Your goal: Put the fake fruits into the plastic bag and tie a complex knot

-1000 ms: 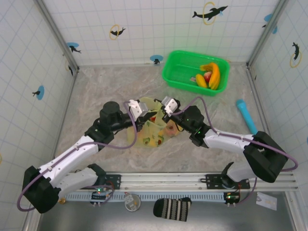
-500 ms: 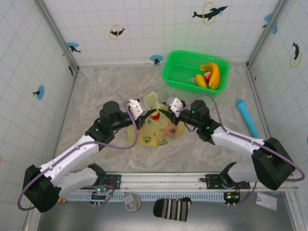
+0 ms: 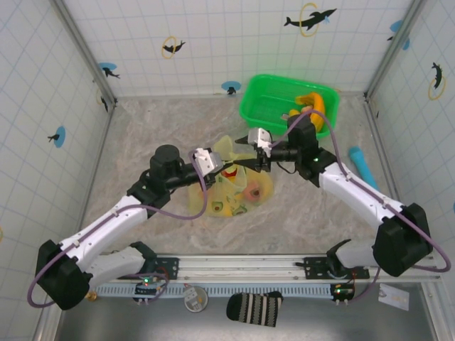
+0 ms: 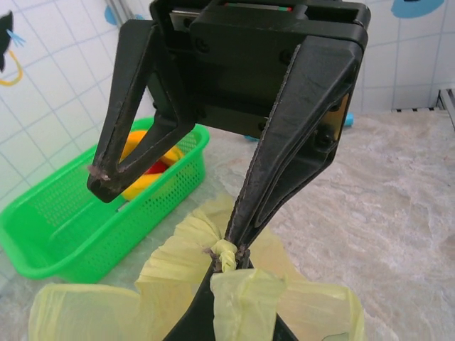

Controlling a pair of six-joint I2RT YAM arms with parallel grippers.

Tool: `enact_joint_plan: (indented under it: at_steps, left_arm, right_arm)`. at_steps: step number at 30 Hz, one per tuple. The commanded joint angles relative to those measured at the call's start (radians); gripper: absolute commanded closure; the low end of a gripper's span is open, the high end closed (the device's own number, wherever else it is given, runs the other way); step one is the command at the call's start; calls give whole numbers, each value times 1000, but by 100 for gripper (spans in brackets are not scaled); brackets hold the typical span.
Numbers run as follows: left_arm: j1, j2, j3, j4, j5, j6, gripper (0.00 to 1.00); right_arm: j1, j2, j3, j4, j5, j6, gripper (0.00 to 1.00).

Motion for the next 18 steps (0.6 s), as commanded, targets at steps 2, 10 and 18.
enact_joint_plan:
  at_steps: [2, 10, 18]
  left_arm:
    - [-6, 7, 47, 9, 49, 41, 100]
    - [-5, 3, 61, -35, 34, 71, 100]
    - [-5, -20, 44, -24, 38, 83, 100]
  right_arm:
    - [18, 47, 43, -132, -106, -47, 41]
    - [-2, 5, 11, -169, -101, -91, 43]
    - [-19, -34, -10, -132, -88, -133, 33]
